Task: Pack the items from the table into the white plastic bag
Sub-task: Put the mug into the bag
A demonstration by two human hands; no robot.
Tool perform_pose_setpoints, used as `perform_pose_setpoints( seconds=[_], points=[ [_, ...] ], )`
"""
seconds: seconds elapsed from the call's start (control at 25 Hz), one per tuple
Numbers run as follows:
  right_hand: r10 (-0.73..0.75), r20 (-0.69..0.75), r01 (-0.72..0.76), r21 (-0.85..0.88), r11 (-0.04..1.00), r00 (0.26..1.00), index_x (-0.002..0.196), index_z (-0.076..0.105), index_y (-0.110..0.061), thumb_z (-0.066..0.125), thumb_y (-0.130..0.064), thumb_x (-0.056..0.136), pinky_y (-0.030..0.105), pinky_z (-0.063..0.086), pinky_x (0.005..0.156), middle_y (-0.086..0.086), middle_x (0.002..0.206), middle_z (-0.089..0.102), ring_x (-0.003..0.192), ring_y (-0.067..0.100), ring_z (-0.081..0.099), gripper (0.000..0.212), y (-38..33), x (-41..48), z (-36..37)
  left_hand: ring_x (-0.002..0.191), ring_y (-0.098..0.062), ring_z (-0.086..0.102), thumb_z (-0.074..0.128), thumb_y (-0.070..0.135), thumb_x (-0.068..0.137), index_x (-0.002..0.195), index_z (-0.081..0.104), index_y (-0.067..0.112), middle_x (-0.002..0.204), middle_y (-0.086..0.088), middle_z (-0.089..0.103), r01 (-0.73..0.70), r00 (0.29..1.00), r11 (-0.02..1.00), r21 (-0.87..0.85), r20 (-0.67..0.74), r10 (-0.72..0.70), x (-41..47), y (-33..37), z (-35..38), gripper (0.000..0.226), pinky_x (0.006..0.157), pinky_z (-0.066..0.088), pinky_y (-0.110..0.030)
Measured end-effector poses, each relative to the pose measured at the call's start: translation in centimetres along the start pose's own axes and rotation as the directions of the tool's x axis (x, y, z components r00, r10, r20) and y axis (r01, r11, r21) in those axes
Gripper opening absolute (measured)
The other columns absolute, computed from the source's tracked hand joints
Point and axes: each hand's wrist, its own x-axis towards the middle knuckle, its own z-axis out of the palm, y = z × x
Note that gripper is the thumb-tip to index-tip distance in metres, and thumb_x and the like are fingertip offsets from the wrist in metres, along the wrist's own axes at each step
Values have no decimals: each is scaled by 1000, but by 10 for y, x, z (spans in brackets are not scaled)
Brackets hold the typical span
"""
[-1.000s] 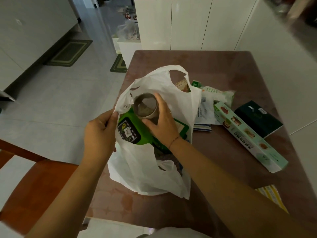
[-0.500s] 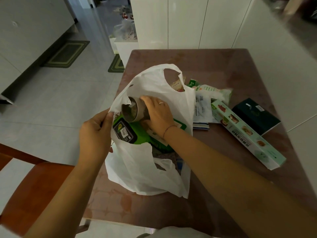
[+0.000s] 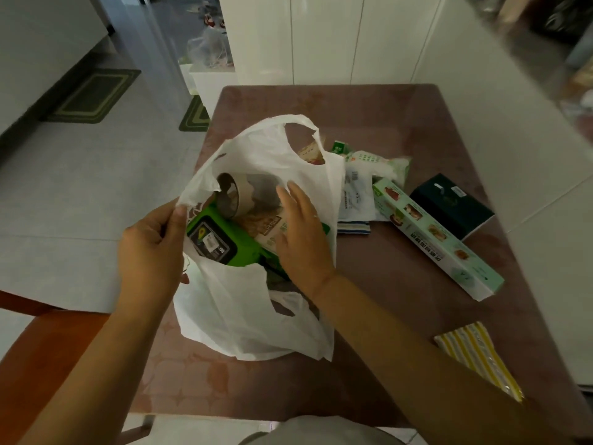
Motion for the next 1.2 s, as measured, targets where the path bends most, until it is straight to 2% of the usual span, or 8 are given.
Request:
perform_pose_setpoints(
  seconds=[0.12,0.24,0.4,0.56,0.64,0.8,1.0,1.2],
  points=[
    [3,-158,-10,-41,999,987,128,46,-14,53,-12,89,19,36,105,8,138,42,129,14,38,40,40,-67,-50,74,-22,65,43,32,97,120,60,28,82,18,61,-13,1000,1000,-24,14,14,-2,3,5,29,51,56,-22],
    [190,-129,-214,-208,954,973,129,46,-14,63,-16,84,29,40,102,10,139,41,125,16,40,48,91,-119,-76,78,-36,66,43,35,96,114,61,35,83,6,66,-39,999,998,-48,14,40,-2,6,11,25,61,58,-50],
    [397,-17,-386,-265,883,918,136,41,-13,64,-17,84,31,34,101,12,145,35,125,27,44,56,121,-156,-82,79,-19,68,44,40,94,124,57,30,97,-1,70,-64,998,998,21,-2,64,-3,7,15,34,56,59,-35],
    [443,-23,-426,-326,844,896,137,39,-12,64,-24,83,43,39,106,13,144,37,129,30,42,61,129,-166,-82,99,-22,54,50,46,88,140,33,26,117,-12,51,-182,968,958,222,-128,214,-15,28,23,58,82,53,-44],
    [469,-24,-450,-325,832,883,138,38,-14,65,-27,83,45,39,106,11,145,35,130,29,40,63,130,-165,-82,112,-25,47,51,41,86,134,39,24,126,-13,44,-349,929,904,246,-35,369,-36,52,38,53,94,45,-43],
    [509,-35,-488,-348,801,860,141,34,-13,62,-32,85,42,30,112,11,149,31,135,27,33,65,133,-155,-91,109,-22,45,59,32,86,120,56,19,118,-9,50,-580,801,801,145,282,528,-72,78,77,36,90,43,-38],
    [592,-99,-564,-462,685,800,137,39,-12,63,-41,81,46,21,115,14,147,34,137,30,29,67,160,-153,-122,101,-7,48,57,39,87,122,55,23,118,2,50,-484,690,875,29,628,361,-87,87,124,38,85,39,-21],
    [617,-132,-587,-511,628,775,139,36,-13,67,-41,77,44,17,116,13,149,30,139,29,25,74,189,-150,-153,115,-15,49,57,45,86,132,46,22,129,-1,47,-450,564,891,66,794,226,-102,80,171,53,95,41,-28]
  ],
)
